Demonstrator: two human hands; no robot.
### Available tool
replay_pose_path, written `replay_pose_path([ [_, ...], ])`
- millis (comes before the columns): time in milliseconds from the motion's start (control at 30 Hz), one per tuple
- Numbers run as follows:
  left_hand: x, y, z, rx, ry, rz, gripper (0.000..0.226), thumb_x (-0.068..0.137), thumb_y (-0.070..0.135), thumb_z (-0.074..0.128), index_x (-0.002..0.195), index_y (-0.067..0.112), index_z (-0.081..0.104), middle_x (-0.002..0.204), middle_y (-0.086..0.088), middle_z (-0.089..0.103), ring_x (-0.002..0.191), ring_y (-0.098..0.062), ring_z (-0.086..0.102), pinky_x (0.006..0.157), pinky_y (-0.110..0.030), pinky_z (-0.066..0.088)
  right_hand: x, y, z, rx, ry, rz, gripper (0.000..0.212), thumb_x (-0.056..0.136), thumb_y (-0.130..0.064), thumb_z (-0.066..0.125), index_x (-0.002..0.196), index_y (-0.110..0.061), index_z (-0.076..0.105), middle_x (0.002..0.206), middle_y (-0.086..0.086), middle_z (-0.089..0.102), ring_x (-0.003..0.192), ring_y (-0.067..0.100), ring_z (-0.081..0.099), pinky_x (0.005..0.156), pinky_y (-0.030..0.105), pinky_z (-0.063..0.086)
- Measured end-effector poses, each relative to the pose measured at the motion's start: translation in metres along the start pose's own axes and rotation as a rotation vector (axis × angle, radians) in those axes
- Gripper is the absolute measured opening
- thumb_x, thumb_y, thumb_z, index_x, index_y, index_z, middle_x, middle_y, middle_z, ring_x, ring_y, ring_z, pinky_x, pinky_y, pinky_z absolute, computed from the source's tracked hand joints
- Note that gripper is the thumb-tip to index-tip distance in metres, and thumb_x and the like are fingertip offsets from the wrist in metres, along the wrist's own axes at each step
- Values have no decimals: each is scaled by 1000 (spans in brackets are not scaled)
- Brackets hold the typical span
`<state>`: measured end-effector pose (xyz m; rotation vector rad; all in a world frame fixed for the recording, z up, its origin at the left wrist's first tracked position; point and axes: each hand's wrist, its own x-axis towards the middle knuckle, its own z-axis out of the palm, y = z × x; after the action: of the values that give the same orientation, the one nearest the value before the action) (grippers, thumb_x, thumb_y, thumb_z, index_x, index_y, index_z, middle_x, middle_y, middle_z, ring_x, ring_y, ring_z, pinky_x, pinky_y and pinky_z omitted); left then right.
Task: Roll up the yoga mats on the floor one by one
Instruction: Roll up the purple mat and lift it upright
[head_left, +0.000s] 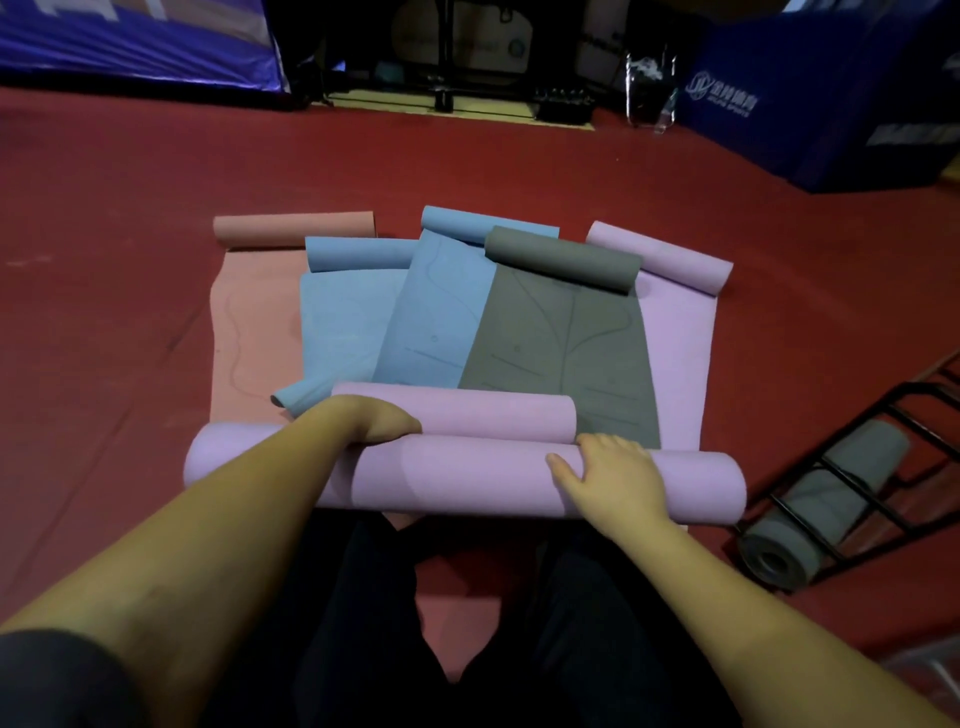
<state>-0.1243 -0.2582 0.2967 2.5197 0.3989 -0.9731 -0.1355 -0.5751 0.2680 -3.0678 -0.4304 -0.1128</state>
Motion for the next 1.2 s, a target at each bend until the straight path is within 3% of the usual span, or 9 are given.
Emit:
replay_pose_path([
  [67, 1, 2, 2, 6, 48, 4, 58, 84, 62, 48, 125, 23, 65, 140, -2, 57, 118, -21, 55, 94, -33, 39, 5, -1, -2, 2, 1, 5, 74, 78, -70, 15, 88, -15, 65, 90, 6, 67, 90, 29, 60, 78, 38, 41],
  [133, 0, 3, 6, 76, 208, 12, 58, 97, 58, 41, 135, 18, 58, 148, -8, 49, 131, -27, 47, 105, -35, 35, 8, -3, -4, 12, 3, 10, 76, 77, -69, 14, 89, -14, 66, 92, 8, 68, 92, 31, 60, 79, 38, 42],
  [267, -16, -2, 25, 265, 725, 113, 47, 102, 39, 34, 99, 10, 71, 113, -13, 66, 102, -33, 59, 87, -38, 45, 17, -2, -2, 12, -21, 30, 59, 91, -63, 35, 101, -13, 67, 104, 9, 68, 101, 31, 59, 84, 36, 42],
  [400, -20, -19, 62, 226, 880, 165, 54, 92, 48, 32, 75, 11, 66, 83, -11, 65, 82, -36, 61, 72, -41, 45, 25, -1, 1, 30, -60, 66, 53, 94, -59, 40, 102, -15, 68, 109, 9, 68, 104, 32, 60, 81, 35, 45],
  [567, -22, -29, 79, 321, 827, 145, 60, 91, 58, 25, 79, 15, 65, 82, -10, 67, 81, -35, 62, 78, -43, 40, 34, -5, -6, 50, -145, 79, 56, 95, -61, 33, 108, -18, 68, 116, 9, 67, 108, 30, 61, 81, 33, 45],
  [833, -35, -19, 58, 375, 775, 163, 85, 83, 65, 1, 96, 16, 69, 104, -6, 66, 103, -29, 58, 85, -43, 38, 36, -4, -26, 23, -246, 54, 64, 96, -61, 28, 117, -15, 67, 123, 13, 64, 113, 32, 59, 88, 35, 45],
  [967, -47, -15, 49, 355, 705, 165, 62, 99, 59, 18, 75, 18, 58, 104, -7, 67, 101, -30, 58, 92, -43, 37, 37, 2, -42, 32, -345, 32, 67, 97, -60, 27, 118, -11, 67, 128, 14, 61, 114, 32, 57, 85, 35, 42],
  [1033, -54, -15, 46, 330, 650, 143, 61, 99, 61, 19, 69, 19, 51, 104, -8, 68, 99, -31, 60, 92, -40, 42, 39, 5, -48, 41, -432, 29, 68, 98, -60, 27, 127, -9, 62, 138, 16, 55, 121, 32, 54, 92, 36, 41],
  [1200, -60, -9, 41, 314, 478, 77, 67, 99, 63, 18, 104, 18, 68, 123, -10, 64, 113, -31, 57, 93, -39, 45, 43, 7, -42, 111, -637, 65, 69, 98, -59, 30, 140, -9, 52, 150, 16, 44, 133, 31, 45, 104, 36, 34],
])
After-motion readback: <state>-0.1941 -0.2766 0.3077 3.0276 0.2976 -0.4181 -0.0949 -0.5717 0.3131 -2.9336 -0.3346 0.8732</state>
